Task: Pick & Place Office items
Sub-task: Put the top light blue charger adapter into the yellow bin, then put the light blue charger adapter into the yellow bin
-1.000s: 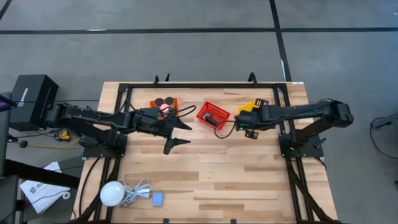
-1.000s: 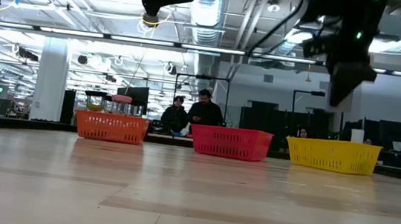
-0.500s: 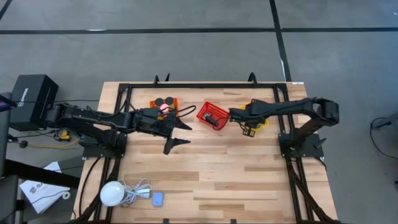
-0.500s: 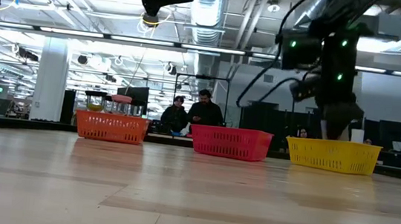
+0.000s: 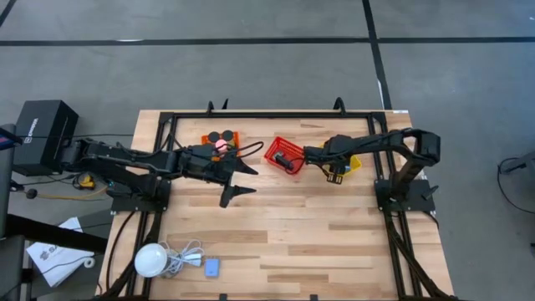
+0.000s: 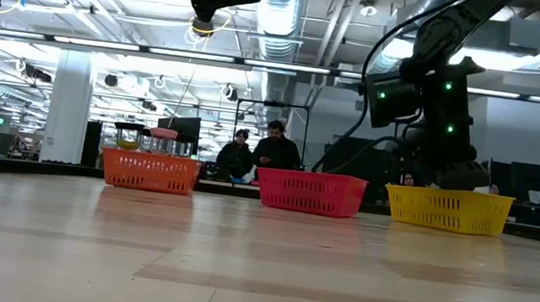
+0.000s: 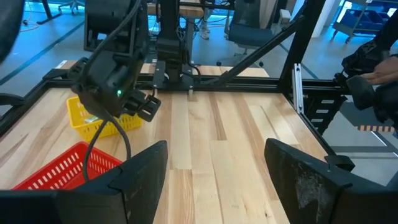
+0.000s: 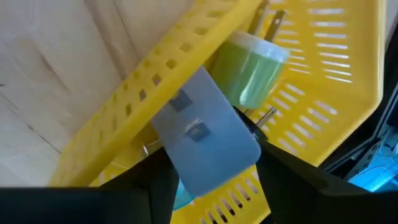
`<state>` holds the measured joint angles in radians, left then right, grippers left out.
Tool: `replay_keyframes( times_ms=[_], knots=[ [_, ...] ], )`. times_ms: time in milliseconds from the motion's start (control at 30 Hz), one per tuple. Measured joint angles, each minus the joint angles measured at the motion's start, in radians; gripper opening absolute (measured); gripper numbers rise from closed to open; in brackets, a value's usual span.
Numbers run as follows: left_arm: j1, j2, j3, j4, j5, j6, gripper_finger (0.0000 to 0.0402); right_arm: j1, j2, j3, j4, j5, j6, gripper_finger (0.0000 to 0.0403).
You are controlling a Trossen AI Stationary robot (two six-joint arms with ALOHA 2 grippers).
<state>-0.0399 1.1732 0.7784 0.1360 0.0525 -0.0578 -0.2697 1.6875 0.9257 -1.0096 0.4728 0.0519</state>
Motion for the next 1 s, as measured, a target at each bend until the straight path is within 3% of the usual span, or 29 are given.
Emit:
replay_keyframes(
  times_ms=[400, 600, 833, 1000],
  knots=[
    [0.0, 0.0, 0.0, 0.001, 0.0, -0.001, 0.0263, 0.015, -0.134, 0.106, -0.09, -0.008, 0.001, 0.0199],
    [0.0, 0.0, 0.0, 0.0, 0.0, -0.002, 0.0263, 0.06, -0.236, 0.165, -0.108, -0.091, 0.051, 0.0198],
    [-0.022, 0.0, 0.0, -0.001, 0.0, -0.009, 0.0263, 0.209, -0.335, 0.203, -0.06, -0.215, 0.139, 0.0198],
    [-0.081, 0.0, 0.0, -0.001, 0.0, -0.01, 0.0263, 0.358, -0.368, 0.203, 0.061, -0.231, 0.191, 0.0198]
  ],
)
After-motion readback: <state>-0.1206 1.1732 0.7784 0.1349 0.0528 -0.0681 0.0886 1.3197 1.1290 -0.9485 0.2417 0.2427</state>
